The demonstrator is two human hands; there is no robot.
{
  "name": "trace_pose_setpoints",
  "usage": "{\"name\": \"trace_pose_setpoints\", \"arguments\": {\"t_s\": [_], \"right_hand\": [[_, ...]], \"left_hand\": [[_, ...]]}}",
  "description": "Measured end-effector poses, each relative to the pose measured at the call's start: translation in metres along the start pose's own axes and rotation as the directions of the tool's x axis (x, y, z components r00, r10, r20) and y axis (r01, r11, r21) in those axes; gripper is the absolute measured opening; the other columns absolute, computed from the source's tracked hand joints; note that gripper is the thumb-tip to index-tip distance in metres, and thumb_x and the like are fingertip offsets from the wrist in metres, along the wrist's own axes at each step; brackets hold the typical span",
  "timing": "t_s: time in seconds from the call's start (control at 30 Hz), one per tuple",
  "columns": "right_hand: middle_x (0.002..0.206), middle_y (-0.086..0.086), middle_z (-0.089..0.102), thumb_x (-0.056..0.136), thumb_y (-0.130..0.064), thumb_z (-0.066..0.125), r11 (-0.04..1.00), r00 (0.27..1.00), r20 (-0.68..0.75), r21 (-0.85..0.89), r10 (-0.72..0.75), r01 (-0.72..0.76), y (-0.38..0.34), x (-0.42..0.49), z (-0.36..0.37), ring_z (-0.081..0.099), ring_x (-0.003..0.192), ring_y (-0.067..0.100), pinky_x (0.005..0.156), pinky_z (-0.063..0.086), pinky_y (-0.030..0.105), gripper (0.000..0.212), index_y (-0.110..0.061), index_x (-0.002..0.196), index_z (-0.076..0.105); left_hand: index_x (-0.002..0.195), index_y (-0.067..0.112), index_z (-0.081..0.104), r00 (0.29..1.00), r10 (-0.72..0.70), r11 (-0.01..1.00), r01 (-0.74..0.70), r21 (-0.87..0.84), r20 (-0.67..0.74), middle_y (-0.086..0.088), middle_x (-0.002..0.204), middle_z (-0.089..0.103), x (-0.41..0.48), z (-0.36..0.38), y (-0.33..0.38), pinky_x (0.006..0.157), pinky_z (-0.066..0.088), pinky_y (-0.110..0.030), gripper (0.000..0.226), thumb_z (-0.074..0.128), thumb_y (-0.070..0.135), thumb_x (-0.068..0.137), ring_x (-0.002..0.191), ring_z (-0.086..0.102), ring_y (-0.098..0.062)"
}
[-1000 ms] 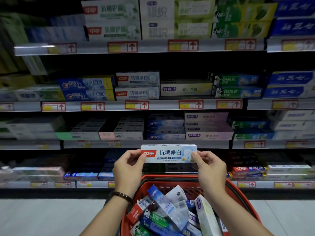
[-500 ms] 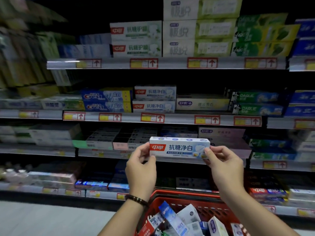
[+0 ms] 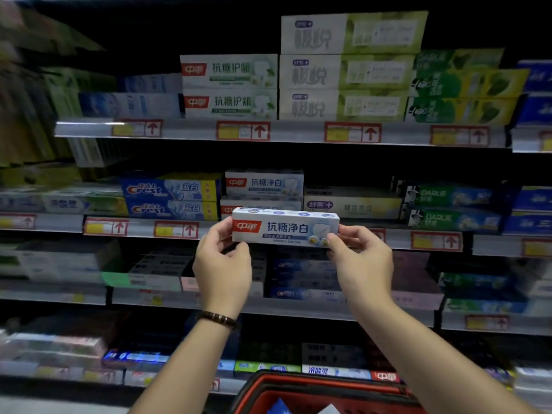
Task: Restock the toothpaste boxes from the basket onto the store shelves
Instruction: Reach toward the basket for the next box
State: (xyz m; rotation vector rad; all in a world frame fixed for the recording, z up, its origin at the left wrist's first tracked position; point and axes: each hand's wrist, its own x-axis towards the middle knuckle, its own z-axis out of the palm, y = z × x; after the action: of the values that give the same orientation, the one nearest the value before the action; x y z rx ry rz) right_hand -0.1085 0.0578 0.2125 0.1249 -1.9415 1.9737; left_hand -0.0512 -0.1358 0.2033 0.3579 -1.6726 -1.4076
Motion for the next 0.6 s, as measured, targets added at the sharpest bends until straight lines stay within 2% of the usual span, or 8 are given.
{"name": "trace_pose_setpoints", "arguments": {"t_s": [0.1,0.17,0.37,0.5,0.6], "right_hand": [[0.092,-0.011,0.079,0.093,-0.025,0.082,1.0,0.999,0.035,0.014,-0.027,0.026,-0.005,0.011,0.014,0.076,0.089,0.01,0.09,0.063,0.044,0.011,-0.034,0.097,0.077],[0.091,-0.011,0.078,0.093,-0.023,0.081,0.998,0.997,0.052,0.008,-0.057,0.057,-0.007,0.018,0.021,0.076,0.089,0.011,0.091,0.063,0.041,0.014,-0.036,0.095,0.075],[0.092,-0.02,0.077,0.093,-0.022,0.081,0.991,0.988,0.08,-0.024,-0.131,0.133,-0.01,0.039,0.043,0.073,0.088,-0.001,0.089,0.062,0.029,0.024,-0.044,0.097,0.071],[0.1,-0.02,0.076,0.095,-0.025,0.079,0.99,0.989,0.071,-0.043,-0.129,0.132,-0.01,0.049,0.053,0.072,0.093,-0.001,0.089,0.06,0.027,0.023,-0.035,0.115,0.076],[0.107,-0.019,0.075,0.095,-0.025,0.079,0.988,0.988,0.073,-0.057,-0.136,0.14,-0.008,0.055,0.06,0.069,0.095,-0.004,0.086,0.06,0.025,0.03,-0.033,0.124,0.075]], "left_hand": [[0.132,0.032,0.066,0.999,0.027,1.0,-0.026,0.008,-0.019,0.011,0.126,0.066,0.018,0.006,-0.002,0.077,0.05,-0.002,0.044,0.07,0.01,0.094,0.102,0.063,0.01],[0.135,0.032,0.064,0.999,0.031,1.0,-0.03,0.007,-0.027,0.011,0.129,0.063,0.028,0.01,-0.003,0.075,0.047,0.002,0.047,0.071,0.01,0.094,0.101,0.062,0.011],[0.144,0.027,0.058,0.998,0.067,0.998,-0.067,-0.01,-0.02,0.014,0.133,0.058,0.052,0.017,-0.015,0.081,0.044,0.003,0.054,0.071,0.009,0.095,0.114,0.06,0.004],[0.147,0.026,0.055,0.998,0.06,0.997,-0.059,-0.046,0.009,0.014,0.134,0.059,0.062,0.022,-0.025,0.08,0.043,0.004,0.056,0.071,0.009,0.095,0.124,0.055,0.0],[0.148,0.028,0.052,0.996,0.071,0.997,-0.069,-0.041,0.047,0.016,0.136,0.059,0.068,0.025,-0.03,0.091,0.047,-0.007,0.059,0.072,0.011,0.096,0.127,0.054,0.0]]}}
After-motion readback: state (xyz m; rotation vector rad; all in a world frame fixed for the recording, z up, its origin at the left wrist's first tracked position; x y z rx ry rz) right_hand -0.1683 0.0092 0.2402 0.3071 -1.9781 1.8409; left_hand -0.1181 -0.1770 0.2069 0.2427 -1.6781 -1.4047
